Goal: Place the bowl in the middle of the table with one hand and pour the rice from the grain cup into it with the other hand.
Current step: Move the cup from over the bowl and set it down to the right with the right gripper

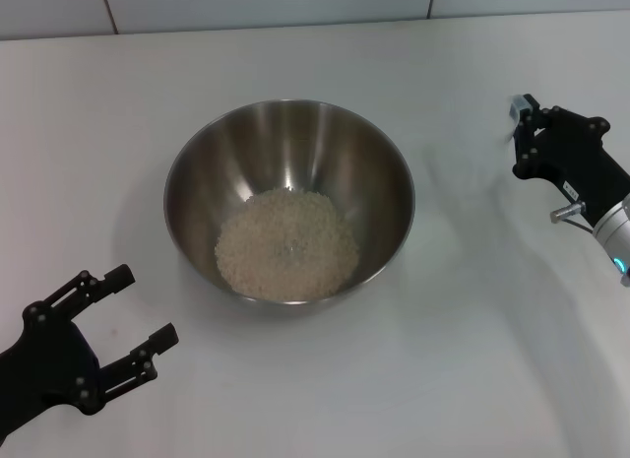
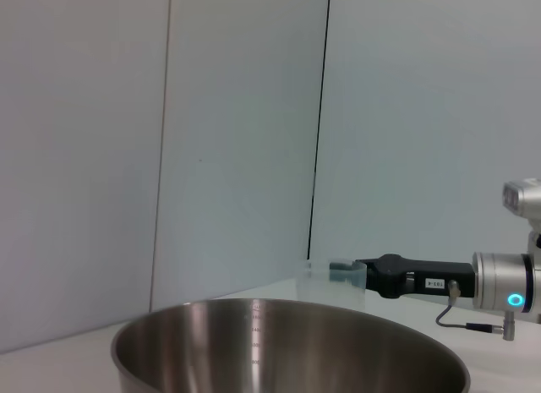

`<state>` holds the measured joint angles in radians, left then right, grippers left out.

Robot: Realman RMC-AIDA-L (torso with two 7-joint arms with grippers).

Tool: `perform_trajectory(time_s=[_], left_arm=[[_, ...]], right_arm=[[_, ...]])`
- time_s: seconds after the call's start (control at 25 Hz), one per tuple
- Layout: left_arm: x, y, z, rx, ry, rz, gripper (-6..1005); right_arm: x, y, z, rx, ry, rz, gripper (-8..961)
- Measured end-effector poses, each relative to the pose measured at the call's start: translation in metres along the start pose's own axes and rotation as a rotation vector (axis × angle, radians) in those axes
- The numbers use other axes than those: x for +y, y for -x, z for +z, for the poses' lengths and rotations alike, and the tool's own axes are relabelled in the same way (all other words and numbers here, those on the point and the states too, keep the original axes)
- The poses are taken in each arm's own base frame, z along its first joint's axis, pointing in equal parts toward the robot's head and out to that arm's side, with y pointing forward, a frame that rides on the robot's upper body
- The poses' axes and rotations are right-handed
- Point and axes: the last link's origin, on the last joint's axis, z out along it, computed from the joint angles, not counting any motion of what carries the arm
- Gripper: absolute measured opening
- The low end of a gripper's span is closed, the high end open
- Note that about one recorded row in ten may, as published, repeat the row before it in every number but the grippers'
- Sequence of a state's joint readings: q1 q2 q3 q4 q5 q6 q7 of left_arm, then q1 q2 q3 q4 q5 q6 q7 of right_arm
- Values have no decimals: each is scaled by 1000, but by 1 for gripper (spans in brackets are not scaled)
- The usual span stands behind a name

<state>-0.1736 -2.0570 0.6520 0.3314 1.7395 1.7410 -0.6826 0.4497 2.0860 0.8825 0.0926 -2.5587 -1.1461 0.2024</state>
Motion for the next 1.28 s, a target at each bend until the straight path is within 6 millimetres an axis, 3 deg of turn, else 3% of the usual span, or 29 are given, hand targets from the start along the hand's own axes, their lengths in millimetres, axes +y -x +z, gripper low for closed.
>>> perform_trajectory(time_s=[1.0,1.28], left_arm=[[4,-1,-2,16,9,-10,814],[5,-2,-2,24,10,-11,814]], right_arm=[[5,-11,2,82,17,8,14],[3,-13,-2,86,7,12,151]])
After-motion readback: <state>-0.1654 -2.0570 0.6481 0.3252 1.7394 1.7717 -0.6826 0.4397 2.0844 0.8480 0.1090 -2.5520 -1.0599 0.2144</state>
